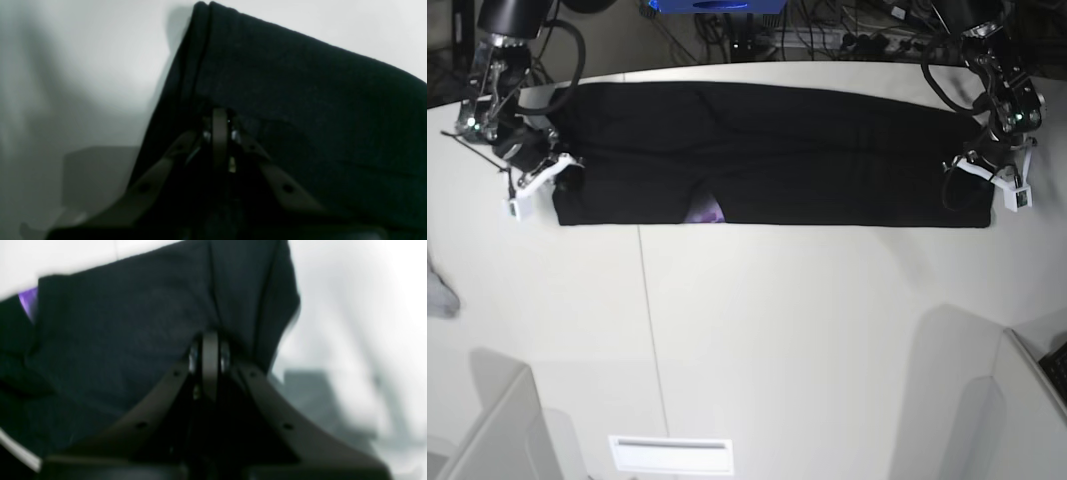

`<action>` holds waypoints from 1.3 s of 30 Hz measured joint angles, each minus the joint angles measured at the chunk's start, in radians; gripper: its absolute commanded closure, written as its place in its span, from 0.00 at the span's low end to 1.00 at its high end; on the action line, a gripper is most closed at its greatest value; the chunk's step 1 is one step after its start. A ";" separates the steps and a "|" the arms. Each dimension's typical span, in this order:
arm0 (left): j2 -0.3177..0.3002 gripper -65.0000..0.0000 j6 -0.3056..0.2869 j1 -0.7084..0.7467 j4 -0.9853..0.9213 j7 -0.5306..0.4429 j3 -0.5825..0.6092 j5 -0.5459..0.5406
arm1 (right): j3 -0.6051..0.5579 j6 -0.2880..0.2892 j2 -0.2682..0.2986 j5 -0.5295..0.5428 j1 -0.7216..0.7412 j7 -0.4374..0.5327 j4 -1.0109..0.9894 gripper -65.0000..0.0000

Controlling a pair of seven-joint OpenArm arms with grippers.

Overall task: Fold the T-shirt properly
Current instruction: 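Release and regrasp the folded shirt's ends with both grippers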

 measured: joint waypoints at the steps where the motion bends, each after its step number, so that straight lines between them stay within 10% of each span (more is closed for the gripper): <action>1: -0.001 1.00 0.000 -0.011 -0.011 0.000 0.000 -0.005 | 0.000 0.000 0.003 0.000 0.018 0.008 -0.019 1.00; 14: 0.010 1.00 0.000 -0.043 0.142 0.039 -0.024 -0.010 | 0.000 -0.010 0.021 -0.041 0.093 -0.014 0.039 1.00; 21: 0.005 1.00 -0.045 0.124 0.309 0.042 -0.153 -0.285 | -0.001 -0.008 -0.016 -0.027 -0.016 -0.062 0.294 1.00; 23: -0.002 0.84 -0.059 0.144 0.308 0.044 -0.188 -0.326 | -0.003 -0.001 -0.023 -0.023 -0.048 -0.064 0.329 1.00; 28: -0.043 0.00 -0.102 0.150 0.214 0.026 -0.214 -0.319 | -0.064 -0.010 -0.028 -0.042 -0.085 -0.060 0.341 1.00; 39: -0.057 0.00 -0.176 0.021 -0.090 0.029 -0.187 -0.320 | -0.168 -0.008 -0.040 -0.033 -0.103 -0.056 0.343 1.00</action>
